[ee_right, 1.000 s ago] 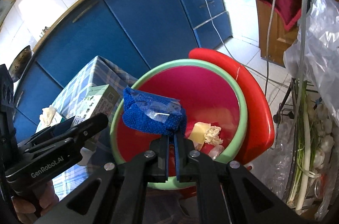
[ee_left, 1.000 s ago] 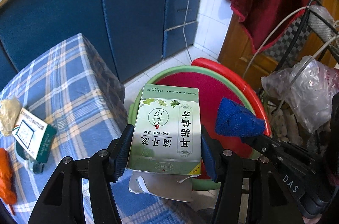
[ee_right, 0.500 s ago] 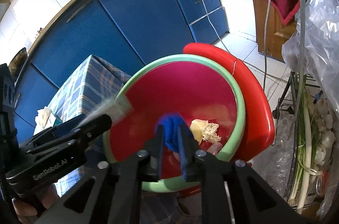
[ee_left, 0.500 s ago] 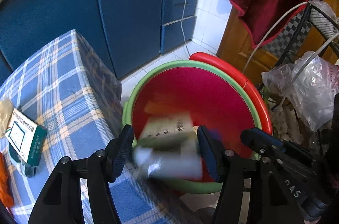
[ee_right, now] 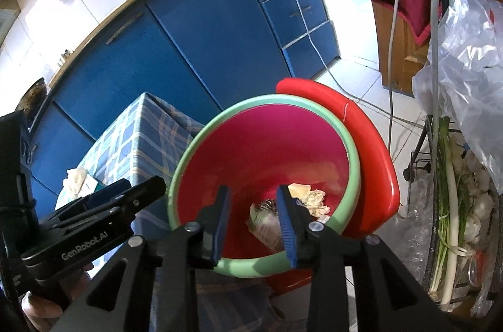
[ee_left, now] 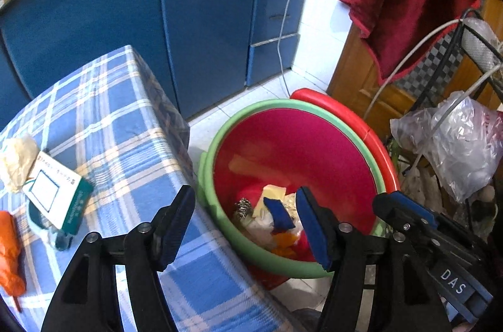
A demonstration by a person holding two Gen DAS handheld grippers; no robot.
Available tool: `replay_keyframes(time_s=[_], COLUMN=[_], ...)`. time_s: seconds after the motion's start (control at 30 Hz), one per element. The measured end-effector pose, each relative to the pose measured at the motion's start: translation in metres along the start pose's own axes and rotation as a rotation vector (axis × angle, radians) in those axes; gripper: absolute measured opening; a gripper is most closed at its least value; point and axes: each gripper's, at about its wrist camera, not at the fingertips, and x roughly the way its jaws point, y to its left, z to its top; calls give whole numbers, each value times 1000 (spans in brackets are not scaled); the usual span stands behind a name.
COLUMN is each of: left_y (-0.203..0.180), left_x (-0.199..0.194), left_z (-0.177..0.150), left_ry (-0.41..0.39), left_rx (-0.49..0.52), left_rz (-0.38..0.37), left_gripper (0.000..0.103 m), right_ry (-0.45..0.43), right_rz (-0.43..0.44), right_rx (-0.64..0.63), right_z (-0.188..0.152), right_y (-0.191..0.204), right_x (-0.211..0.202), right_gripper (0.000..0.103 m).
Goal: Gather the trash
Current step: 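Open both tools to drop the green box and mesh bag into the bin, then move both open tools back over the table items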
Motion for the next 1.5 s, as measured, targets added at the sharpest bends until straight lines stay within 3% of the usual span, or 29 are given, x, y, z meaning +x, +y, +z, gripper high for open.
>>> replay_keyframes(time_s=[0.8,1.5], left_y=[56,135], left_x=[-80,-142], left_z=[-28,-65], left_ry=[-99,-158], left_rx=[-117,-257], left_rz=[57,166], left_gripper=[68,68], right_ry=[-49,-36], right_rz=[72,149], right_rx=[-89,-234], right_z=[-11,-30], right_y=[60,138], right_x=[-39,-47], right_gripper=[55,59])
